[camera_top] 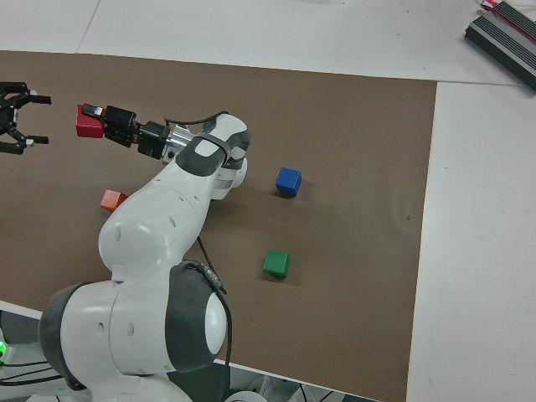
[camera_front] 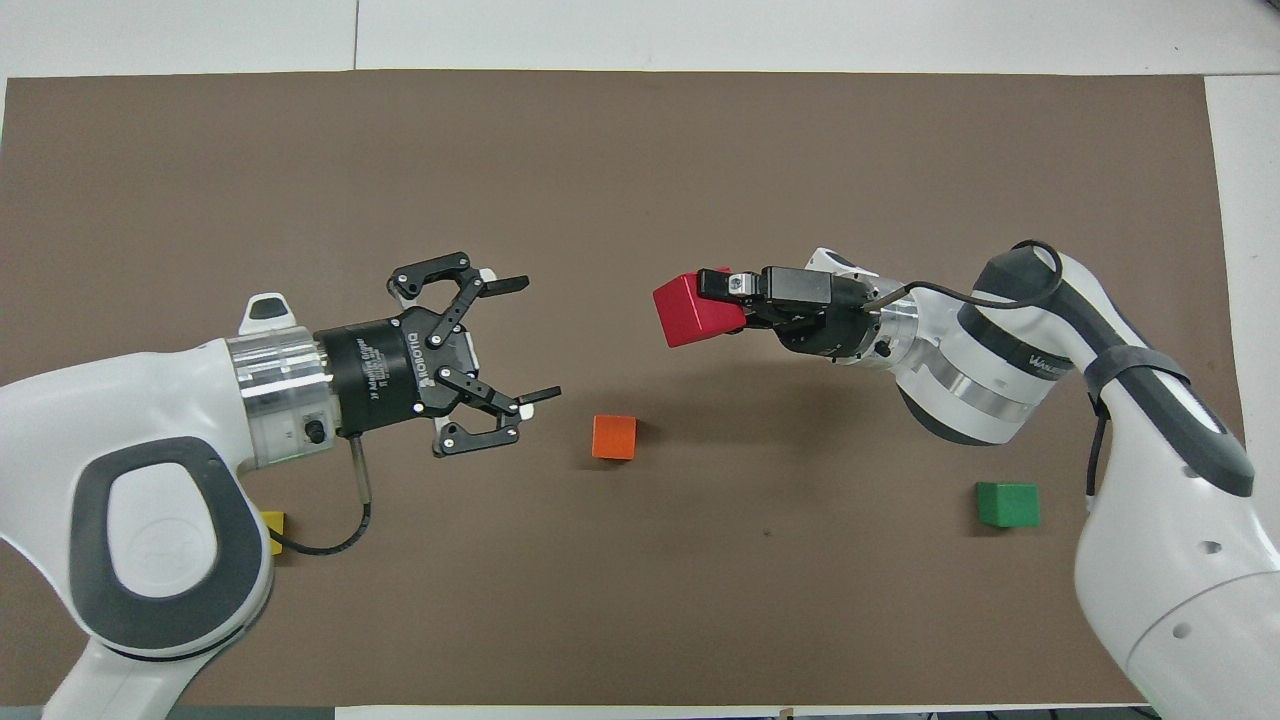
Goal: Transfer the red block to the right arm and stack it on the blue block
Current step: 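Carry the red cube over the blue cube with the right gripper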
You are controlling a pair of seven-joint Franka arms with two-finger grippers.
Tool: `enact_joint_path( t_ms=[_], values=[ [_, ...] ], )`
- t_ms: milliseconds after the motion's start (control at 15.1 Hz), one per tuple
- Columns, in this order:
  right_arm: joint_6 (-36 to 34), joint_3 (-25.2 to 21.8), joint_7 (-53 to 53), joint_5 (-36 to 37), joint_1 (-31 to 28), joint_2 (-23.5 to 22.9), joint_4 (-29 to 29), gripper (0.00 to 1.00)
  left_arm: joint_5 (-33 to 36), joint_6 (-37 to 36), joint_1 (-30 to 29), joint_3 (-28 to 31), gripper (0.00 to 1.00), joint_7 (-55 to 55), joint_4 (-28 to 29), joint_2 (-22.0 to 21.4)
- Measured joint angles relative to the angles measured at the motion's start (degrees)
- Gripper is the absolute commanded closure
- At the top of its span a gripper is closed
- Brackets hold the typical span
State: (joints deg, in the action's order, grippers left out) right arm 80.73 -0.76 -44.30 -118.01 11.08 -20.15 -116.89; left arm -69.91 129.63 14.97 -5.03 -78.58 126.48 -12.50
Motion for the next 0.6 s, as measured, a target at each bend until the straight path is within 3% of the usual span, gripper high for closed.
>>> enact_joint_path(
  t_ms=[265, 596],
  values=[
    [7.7, -0.4, 11.8, 13.6, -5.6, 6.6, 1.1, 1.0, 12.1, -11.1, -10.1, 0.3, 0.0, 3.3, 0.2, -0.6],
    [14.2, -0.7, 29.8, 37.7, -13.0, 13.6, 7.2, 1.0, 32.2, -14.9, -16.1, 0.4, 0.0, 9.6, -0.1, -0.7]
  ],
)
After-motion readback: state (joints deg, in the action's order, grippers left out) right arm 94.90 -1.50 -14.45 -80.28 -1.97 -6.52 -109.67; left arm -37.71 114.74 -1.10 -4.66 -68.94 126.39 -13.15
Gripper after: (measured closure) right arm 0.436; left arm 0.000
